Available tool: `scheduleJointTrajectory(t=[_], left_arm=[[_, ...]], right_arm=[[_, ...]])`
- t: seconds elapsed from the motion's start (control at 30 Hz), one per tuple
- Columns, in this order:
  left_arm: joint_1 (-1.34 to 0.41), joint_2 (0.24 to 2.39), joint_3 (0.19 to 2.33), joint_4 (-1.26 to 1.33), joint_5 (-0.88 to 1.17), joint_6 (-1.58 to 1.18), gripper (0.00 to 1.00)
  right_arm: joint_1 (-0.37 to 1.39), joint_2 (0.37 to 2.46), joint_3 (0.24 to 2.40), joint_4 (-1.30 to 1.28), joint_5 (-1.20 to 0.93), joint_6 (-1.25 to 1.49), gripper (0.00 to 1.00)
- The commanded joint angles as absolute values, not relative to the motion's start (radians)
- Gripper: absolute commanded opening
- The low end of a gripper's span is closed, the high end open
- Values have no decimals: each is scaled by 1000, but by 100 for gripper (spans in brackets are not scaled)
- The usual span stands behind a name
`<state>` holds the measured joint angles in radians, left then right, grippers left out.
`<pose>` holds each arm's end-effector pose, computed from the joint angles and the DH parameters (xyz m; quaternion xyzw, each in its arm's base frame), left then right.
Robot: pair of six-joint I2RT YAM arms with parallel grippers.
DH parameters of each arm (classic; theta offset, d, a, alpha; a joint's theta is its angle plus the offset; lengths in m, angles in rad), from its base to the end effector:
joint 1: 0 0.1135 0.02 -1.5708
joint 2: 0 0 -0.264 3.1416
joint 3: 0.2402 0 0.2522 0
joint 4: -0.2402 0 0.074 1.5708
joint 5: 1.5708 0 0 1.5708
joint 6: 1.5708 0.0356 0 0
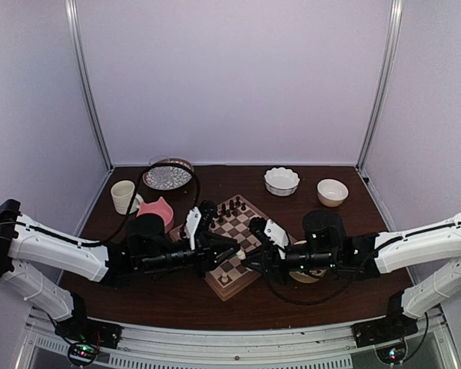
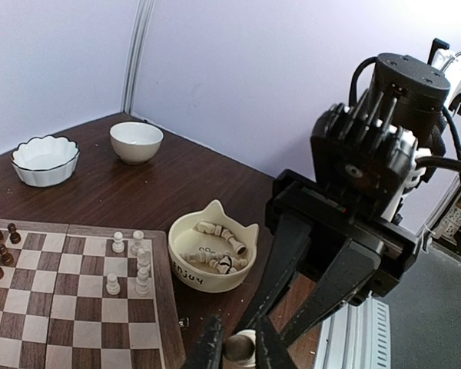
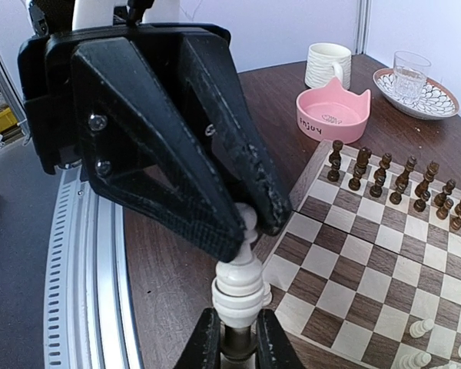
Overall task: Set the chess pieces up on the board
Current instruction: Pick up the pawn from the chess pile, then place the pawn on d2.
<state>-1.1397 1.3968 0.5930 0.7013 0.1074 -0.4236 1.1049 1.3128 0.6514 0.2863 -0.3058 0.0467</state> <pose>0.1204 -0.2708 0.2276 0.2935 0.6817 -0.4996 0.4467 0.1177 0.2579 0.2261 -0.4863 0.6619 0.4085 0.3981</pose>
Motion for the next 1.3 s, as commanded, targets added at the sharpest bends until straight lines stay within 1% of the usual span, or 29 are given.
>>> scheduleJointTrajectory(t=[0.0, 0.17, 0.27, 0.37, 0.53, 0.73, 1.27], left_arm=[[-1137, 1376, 587, 724, 100, -412, 14], [-1136, 1375, 585, 723, 95, -410, 3], [-1136, 1373, 584, 720, 86, -407, 0], [-1136, 1364, 579, 714, 58, -399, 0], [-1137, 1350, 575, 670, -61, -379, 0], [-1137, 1363, 586, 625, -163, -341, 0], [-1138, 1628, 681, 657, -117, -252, 0]], right_arm=[[1112, 1315, 678, 288, -305, 33, 1], [1111, 1310, 672, 295, -294, 33, 1], [1112, 1309, 676, 284, -285, 33, 1], [1113, 1305, 673, 280, -241, 41, 1], [1112, 1298, 682, 229, -50, 67, 0], [1112, 1267, 667, 214, 74, 84, 0], [1111, 1145, 591, 253, 189, 97, 0]])
